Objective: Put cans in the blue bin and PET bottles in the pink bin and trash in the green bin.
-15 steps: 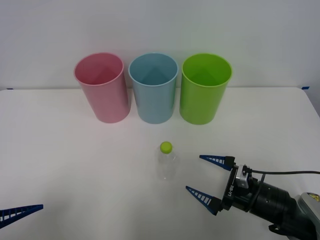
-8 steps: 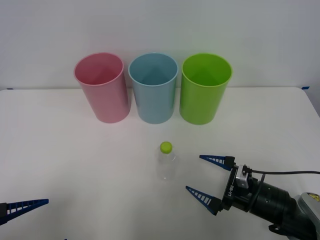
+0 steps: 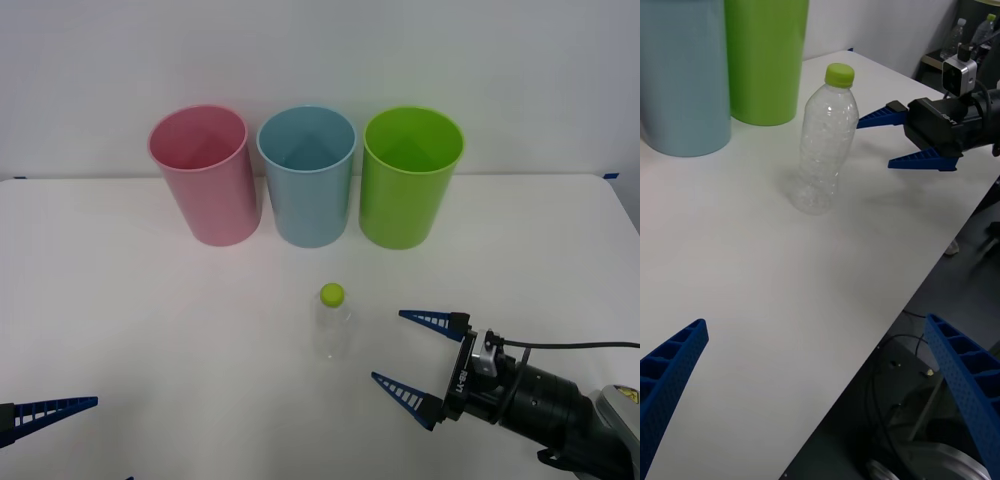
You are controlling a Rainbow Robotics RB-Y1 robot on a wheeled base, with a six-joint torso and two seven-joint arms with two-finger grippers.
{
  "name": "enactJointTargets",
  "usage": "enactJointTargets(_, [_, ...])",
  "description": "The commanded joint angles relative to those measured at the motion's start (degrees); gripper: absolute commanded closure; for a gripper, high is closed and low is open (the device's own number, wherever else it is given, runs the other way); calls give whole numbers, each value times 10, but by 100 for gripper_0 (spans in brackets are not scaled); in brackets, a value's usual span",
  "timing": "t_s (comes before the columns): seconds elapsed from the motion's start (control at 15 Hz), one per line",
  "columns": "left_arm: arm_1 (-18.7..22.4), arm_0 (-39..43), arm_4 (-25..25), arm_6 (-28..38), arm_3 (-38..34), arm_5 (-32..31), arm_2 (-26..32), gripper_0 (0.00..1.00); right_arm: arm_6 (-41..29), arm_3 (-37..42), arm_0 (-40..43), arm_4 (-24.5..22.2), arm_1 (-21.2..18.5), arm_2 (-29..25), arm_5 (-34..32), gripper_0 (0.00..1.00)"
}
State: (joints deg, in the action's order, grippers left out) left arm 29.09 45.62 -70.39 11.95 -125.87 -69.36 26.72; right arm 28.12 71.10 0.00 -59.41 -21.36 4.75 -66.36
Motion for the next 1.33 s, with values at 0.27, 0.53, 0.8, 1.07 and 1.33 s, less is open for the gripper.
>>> enactJointTargets(0.27, [0,0,0,0,0,0,0,0,0,0,0,0,0,0,0,0])
enactJointTargets(0.53, [0,0,0,0,0,0,0,0,0,0,0,0,0,0,0,0])
enactJointTargets(0.8, [0,0,0,0,0,0,0,0,0,0,0,0,0,0,0,0])
enactJointTargets(1.07, [0,0,0,0,0,0,0,0,0,0,0,0,0,0,0,0])
enactJointTargets(1.33, [0,0,0,0,0,0,0,0,0,0,0,0,0,0,0,0])
